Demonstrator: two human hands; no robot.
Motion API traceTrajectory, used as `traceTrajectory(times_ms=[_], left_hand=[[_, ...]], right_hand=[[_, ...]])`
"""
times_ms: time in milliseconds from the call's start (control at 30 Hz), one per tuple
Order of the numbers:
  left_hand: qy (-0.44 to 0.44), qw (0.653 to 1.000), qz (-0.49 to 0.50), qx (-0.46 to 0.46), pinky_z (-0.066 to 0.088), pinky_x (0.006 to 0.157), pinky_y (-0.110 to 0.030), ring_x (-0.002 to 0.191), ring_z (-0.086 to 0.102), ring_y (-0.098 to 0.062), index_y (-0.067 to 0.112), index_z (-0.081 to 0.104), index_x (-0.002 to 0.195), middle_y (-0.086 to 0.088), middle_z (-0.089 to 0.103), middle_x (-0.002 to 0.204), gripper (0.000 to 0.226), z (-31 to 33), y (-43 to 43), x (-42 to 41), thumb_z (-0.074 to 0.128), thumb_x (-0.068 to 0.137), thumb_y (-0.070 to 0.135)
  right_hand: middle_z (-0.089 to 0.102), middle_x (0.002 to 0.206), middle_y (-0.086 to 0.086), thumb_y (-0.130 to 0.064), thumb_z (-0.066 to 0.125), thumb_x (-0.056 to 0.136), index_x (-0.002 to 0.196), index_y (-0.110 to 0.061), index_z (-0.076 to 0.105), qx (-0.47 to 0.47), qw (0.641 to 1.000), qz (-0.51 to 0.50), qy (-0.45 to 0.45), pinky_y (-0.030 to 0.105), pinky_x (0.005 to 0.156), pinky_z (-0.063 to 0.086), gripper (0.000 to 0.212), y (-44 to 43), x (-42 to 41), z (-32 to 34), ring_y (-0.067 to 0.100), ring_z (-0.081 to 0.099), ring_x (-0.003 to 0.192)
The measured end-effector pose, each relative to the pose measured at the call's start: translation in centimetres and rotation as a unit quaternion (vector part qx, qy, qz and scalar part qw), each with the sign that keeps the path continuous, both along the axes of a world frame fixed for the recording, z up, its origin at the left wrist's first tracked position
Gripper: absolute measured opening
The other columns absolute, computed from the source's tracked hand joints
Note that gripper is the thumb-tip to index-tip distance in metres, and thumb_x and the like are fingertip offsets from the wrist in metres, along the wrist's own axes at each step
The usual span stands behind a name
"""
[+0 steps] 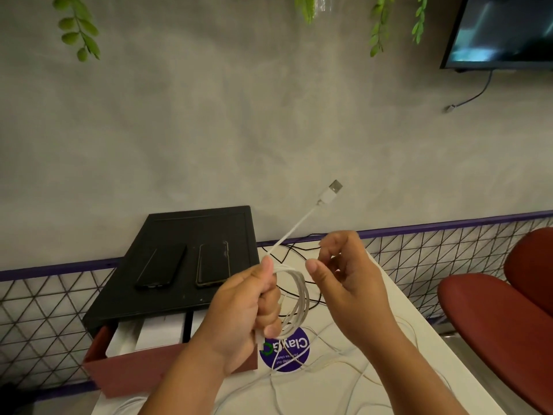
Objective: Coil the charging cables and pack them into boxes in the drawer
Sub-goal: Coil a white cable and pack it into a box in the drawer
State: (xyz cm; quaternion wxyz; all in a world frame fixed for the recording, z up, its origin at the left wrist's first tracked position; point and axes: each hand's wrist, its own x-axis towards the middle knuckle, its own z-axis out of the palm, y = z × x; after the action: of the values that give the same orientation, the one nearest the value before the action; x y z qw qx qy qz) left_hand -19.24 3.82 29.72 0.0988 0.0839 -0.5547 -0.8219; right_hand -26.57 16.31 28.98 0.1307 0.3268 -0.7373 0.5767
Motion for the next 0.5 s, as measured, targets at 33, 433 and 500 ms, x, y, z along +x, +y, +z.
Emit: traceTrajectory(times_ms=[33, 433, 500], left_hand=[[-0.006, 1.0, 0.002, -0.013, 0.026, 0.034, -0.018, 0.035, 0.017, -0.007, 0.013, 0.034, 0.058, 0.004, 0.02, 0.043, 0.033, -0.1, 0.0, -0.1, 0.05, 0.075, 0.037], [-0.025, 0.996, -0.064, -0.048, 0.023, 0.037, -0.02, 0.037, 0.015, -0.008, 0.014, 0.036, 0.057, 0.003, 0.021, 0.045, 0.04, 0.3, -0.3, -0.2, 0.046, 0.074, 0.049], [-0.019, 0.996, -0.073, -0.036, 0.022, 0.037, -0.019, 0.037, 0.015, -0.007, 0.016, 0.04, 0.051, 0.003, 0.02, 0.045, 0.042, 0.3, -0.4, -0.1, 0.045, 0.074, 0.051]], right_hand=[[0.054, 0.08, -0.015, -0.035, 0.062, 0.084, 0.086, -0.042, 0.043, -0.005, 0.999, 0.0, 0.037, 0.013, 0.056, 0.042, 0.02, 0.2, 0.1, 0.0, 0.002, 0.053, 0.069], [0.019, 0.144, -0.018, -0.046, 0.045, 0.076, 0.139, -0.041, 0.033, 0.197, 0.975, -0.041, 0.091, 0.002, 0.088, 0.023, 0.064, -0.6, -0.4, -1.5, -0.003, 0.022, 0.128], [0.018, 0.145, -0.018, -0.047, 0.044, 0.074, 0.137, -0.041, 0.036, 0.198, 0.979, -0.029, 0.037, 0.013, 0.095, 0.027, 0.065, -0.9, -0.3, -1.6, 0.0, 0.025, 0.129]])
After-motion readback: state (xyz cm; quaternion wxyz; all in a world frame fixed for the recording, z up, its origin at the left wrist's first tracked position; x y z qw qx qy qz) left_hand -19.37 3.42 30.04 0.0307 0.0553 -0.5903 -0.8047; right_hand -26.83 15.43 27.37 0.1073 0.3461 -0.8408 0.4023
